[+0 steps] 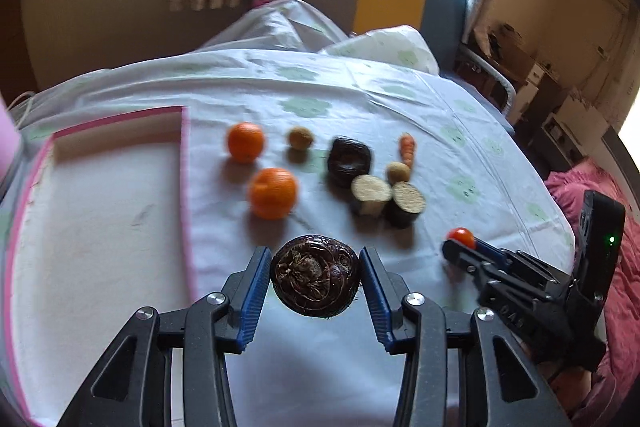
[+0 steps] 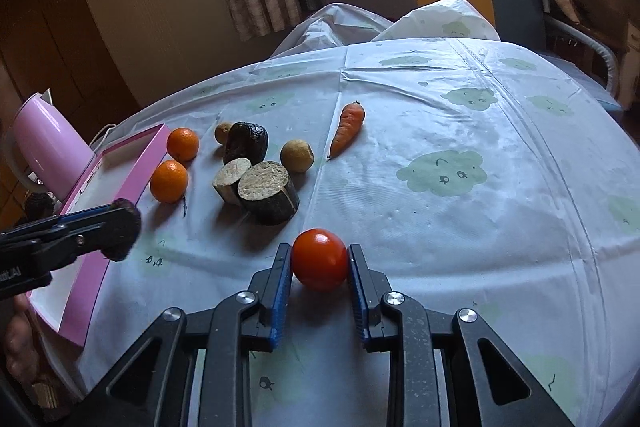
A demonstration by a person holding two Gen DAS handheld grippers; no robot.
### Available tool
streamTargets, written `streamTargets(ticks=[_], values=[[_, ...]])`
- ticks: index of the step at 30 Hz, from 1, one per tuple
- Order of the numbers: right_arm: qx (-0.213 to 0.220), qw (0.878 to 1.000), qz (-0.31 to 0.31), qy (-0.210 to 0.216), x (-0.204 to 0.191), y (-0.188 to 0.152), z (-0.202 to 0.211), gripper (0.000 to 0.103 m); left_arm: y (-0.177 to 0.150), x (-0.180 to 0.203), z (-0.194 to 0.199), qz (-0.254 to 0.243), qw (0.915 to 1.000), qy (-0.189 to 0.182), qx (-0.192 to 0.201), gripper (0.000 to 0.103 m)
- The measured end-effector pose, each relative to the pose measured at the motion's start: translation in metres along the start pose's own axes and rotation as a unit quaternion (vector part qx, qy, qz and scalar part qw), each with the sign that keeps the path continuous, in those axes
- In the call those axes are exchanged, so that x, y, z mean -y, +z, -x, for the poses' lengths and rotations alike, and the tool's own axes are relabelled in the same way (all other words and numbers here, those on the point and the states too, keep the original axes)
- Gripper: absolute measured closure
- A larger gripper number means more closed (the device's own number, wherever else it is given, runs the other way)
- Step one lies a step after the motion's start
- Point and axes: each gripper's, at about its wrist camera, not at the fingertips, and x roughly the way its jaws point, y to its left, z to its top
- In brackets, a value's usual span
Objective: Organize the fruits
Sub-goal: 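Carry the beet and tomato into the tray and open both tools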
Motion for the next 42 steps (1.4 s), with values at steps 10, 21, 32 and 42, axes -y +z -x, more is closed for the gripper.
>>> streamTargets(ticks=[10,21,32,42], values=[[-0.011,0.996,0.062,0.064,-0.080,0.004,0.014,0.076,-0.023,-0.105,0.036,0.100,0.9882,0.110,0.035,0.056],[-0.048,0.969,0.182,0.158,-0.208,0.009,-0.012,0.076,-0.041,-0.135,0.067,0.139,0.9777,0.141,0.070,0.047],[-0.058,0.969,0.196,0.136,-0.241,0.004,-0.038,0.074,-0.049,-0.137,0.085,0.146,0.9764,0.136,0.081,0.046],[-0.024,0.979,0.165,0.114,-0.219,0.001,-0.013,0.051,-0.046,-0.116,0.092,0.124,0.9803,0.124,0.091,0.046]])
